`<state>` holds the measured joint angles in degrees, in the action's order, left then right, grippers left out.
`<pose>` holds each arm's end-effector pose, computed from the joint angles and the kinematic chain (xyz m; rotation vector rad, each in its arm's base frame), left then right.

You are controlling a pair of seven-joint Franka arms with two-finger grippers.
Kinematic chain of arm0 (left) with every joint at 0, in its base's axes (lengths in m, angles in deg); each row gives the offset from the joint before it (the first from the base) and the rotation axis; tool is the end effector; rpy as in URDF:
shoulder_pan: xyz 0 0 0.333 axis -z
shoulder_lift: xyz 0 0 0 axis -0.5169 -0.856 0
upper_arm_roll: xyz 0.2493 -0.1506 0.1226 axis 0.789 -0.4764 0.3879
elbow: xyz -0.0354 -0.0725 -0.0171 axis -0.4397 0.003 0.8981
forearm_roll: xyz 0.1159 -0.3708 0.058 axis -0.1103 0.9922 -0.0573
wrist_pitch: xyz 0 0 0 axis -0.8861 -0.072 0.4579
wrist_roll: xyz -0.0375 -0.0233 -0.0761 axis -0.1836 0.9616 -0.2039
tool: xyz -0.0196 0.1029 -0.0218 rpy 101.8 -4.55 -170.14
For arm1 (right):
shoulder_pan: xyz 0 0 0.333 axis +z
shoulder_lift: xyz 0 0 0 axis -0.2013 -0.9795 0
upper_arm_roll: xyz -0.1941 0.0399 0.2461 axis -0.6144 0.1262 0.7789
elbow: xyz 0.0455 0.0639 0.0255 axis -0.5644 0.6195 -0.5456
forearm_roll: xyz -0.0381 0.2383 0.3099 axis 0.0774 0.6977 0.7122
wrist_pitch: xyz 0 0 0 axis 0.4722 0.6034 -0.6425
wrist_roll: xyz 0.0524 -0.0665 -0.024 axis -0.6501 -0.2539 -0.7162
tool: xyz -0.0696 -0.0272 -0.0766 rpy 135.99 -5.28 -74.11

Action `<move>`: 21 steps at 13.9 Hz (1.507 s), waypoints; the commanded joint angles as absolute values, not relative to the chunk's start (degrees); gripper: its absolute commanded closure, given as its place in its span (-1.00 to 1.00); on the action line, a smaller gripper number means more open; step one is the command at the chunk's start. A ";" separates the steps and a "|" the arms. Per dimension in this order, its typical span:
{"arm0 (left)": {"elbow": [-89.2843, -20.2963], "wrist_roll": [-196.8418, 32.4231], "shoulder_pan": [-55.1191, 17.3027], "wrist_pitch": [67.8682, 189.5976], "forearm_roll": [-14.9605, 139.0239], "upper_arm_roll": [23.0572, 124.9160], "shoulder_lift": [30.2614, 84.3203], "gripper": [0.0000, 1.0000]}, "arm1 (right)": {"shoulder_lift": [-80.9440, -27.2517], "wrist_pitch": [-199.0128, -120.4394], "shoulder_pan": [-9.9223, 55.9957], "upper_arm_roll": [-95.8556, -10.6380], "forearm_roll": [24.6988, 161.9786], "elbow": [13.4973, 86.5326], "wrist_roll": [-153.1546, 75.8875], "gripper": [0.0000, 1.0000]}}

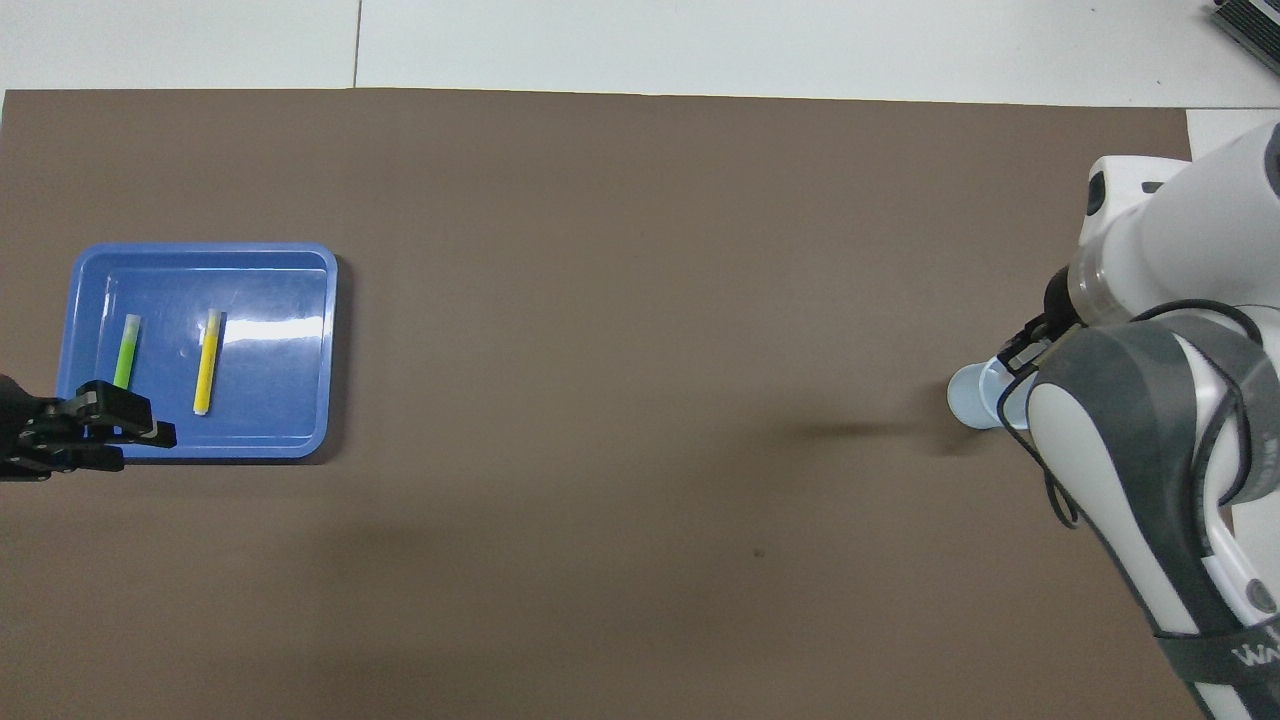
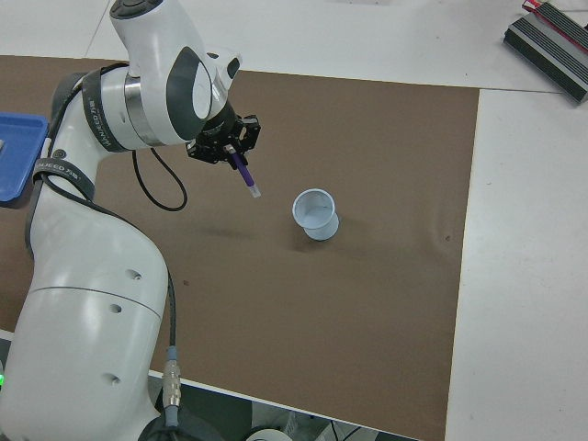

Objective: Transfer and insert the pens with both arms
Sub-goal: 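Lower the purple pen into the cup while the left gripper reaches yellow pen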

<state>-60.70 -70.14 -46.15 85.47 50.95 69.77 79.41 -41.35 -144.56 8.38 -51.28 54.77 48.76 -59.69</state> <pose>0.4794 0.0368 0.5376 2.8922 0.3462 -0.1880 0.5700 0.0459 0.5171 2.8674 0.9574 -0.1068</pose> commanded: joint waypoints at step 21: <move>-60.91 -52.44 -46.86 126.66 36.98 69.19 51.72 -0.19 | -38.05 -159.02 3.79 -50.43 54.84 65.44 -59.55 -1.00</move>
